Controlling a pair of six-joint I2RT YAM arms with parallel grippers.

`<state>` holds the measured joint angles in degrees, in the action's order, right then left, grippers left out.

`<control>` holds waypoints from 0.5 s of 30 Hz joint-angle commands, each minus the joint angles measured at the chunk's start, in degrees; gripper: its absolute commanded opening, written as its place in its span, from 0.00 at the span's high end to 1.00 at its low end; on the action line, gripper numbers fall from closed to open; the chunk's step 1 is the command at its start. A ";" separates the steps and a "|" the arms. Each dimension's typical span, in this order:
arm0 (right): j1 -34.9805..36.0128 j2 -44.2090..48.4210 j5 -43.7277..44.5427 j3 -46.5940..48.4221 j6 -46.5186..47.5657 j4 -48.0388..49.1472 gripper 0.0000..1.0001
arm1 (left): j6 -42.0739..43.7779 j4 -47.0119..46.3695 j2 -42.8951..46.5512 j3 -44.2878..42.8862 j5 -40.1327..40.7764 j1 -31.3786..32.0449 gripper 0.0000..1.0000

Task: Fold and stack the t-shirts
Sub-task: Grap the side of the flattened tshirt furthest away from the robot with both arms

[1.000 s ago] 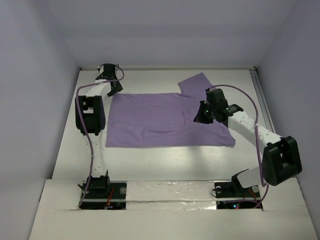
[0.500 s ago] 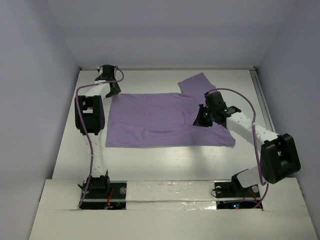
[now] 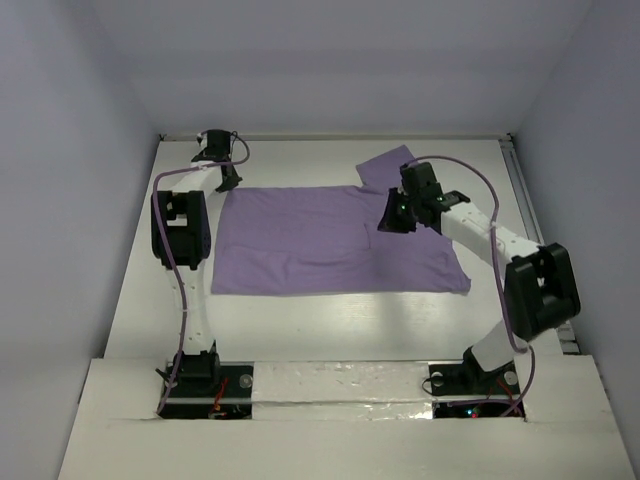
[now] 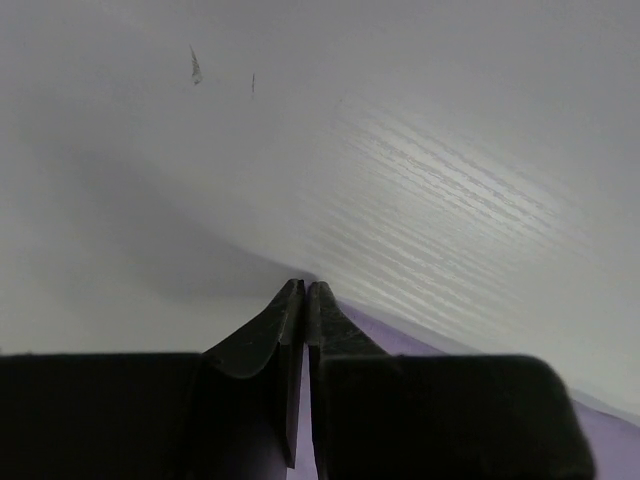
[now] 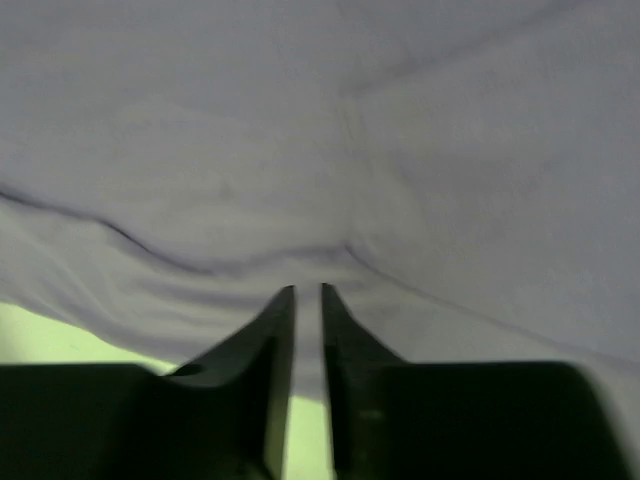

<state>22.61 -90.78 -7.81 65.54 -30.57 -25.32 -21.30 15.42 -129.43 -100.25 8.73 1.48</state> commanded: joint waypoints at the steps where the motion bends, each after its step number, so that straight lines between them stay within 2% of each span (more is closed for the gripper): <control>1: -3.60 -5.35 3.59 8.88 2.44 3.70 0.74 | 0.12 1.63 -0.30 -1.71 1.64 0.02 1.00; 2: -4.84 -7.11 3.94 11.08 2.70 4.40 0.62 | 0.20 1.80 0.48 -1.71 1.64 0.02 1.00; 4: -7.31 -14.31 6.84 19.16 4.11 6.94 0.53 | -0.32 2.07 1.63 -1.53 1.29 0.02 1.00; 6: -10.82 -20.80 11.03 26.62 5.07 6.87 0.51 | -1.02 1.29 4.17 0.13 0.24 0.02 1.00; 7: -11.88 -28.23 12.11 35.80 5.17 5.91 0.50 | -1.72 0.84 5.05 0.92 -0.46 0.54 1.00; 10: -14.69 -39.52 14.23 50.60 5.61 1.34 0.49 | -2.78 0.49 7.69 3.21 -1.61 0.55 1.00; 11: -14.70 -46.61 14.93 60.57 5.61 0.20 0.48 | -2.78 0.31 8.92 4.52 -1.61 1.16 1.00; 13: -16.19 -53.50 16.86 70.64 5.69 -2.44 0.43 | -2.96 -0.30 9.72 5.76 -1.87 1.16 1.00; 14: -16.19 -59.89 17.30 79.74 5.61 -3.06 0.38 | -2.96 -0.39 10.07 6.37 -2.66 1.16 1.00; 15: -16.72 -62.47 18.09 83.23 5.00 -3.94 0.36 | -3.05 -0.13 10.16 6.38 -2.84 1.16 1.00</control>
<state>6.09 -145.88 5.76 136.59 -25.85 -25.12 -23.42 15.75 -124.16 -94.80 7.20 2.22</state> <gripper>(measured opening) 0.616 0.010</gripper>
